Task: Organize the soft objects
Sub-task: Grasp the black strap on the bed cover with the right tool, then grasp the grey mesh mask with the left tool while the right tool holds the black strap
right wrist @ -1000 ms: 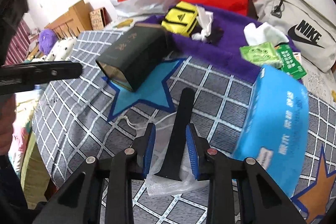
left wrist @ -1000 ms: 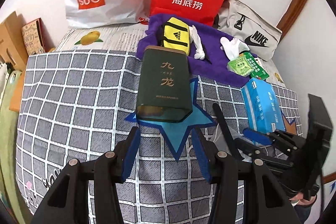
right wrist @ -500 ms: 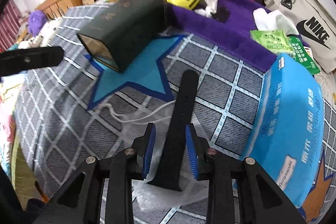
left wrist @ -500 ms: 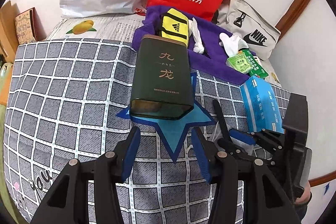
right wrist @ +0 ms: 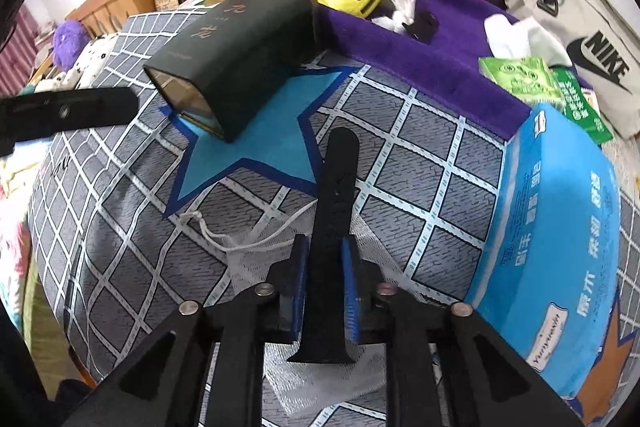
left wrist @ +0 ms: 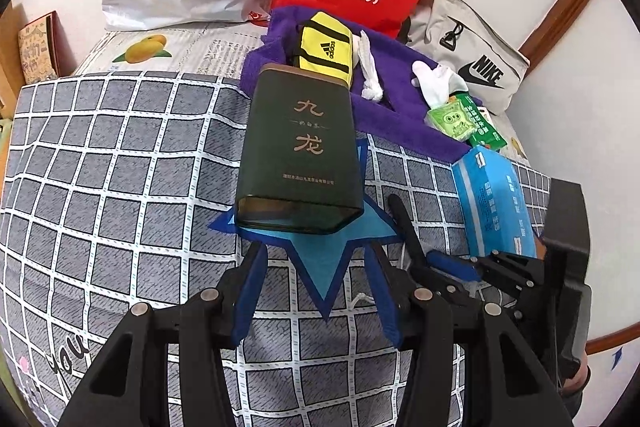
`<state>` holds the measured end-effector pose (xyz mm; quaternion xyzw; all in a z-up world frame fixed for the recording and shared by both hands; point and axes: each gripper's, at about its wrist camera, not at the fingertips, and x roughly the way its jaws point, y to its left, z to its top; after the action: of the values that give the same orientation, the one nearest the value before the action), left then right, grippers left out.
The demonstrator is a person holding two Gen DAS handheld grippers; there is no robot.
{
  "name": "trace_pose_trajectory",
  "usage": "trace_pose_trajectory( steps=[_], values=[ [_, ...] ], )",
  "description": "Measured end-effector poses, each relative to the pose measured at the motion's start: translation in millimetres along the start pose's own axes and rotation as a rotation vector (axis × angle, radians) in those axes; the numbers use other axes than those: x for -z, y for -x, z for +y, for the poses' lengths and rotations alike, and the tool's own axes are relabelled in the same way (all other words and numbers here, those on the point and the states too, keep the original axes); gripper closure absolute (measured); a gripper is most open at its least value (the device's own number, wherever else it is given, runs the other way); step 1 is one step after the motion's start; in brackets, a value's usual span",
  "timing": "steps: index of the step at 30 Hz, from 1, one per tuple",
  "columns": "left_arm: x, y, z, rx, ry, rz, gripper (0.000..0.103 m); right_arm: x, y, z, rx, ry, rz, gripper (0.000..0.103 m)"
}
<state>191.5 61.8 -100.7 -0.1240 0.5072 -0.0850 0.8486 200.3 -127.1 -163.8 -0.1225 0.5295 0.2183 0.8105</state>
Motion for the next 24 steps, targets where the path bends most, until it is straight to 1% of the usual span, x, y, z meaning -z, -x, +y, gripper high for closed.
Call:
trace_pose_trajectory(
  steps=[4, 8, 10, 13, 20, 23, 24],
  values=[
    [2, 0, 3, -0.002, 0.001, 0.004, 0.055, -4, -4, 0, -0.001, -0.016, -0.026, 0.08],
    [4, 0, 4, -0.003, 0.001, 0.01, 0.055, -5, -5, 3, 0.004, 0.013, -0.044, 0.082],
    [6, -1, 3, -0.008, -0.003, 0.014, 0.055, -5, -2, 2, -0.016, 0.005, -0.045, 0.083],
    [9, -2, -3, -0.008, -0.019, 0.023, 0.055, -5, 10, 1, -0.034, -0.006, -0.07, 0.083],
    [16, -2, -20, 0.006, -0.064, 0.023, 0.054, 0, 45, -7, -0.008, -0.02, -0.138, 0.083],
    [22, -5, -31, 0.022, -0.091, 0.032, 0.047, 5, 63, -14, 0.008, -0.029, -0.169, 0.083],
    [24, -8, -36, 0.031, -0.103, 0.039, 0.047, 6, 68, -16, 0.013, -0.029, -0.176, 0.083]
  ],
)
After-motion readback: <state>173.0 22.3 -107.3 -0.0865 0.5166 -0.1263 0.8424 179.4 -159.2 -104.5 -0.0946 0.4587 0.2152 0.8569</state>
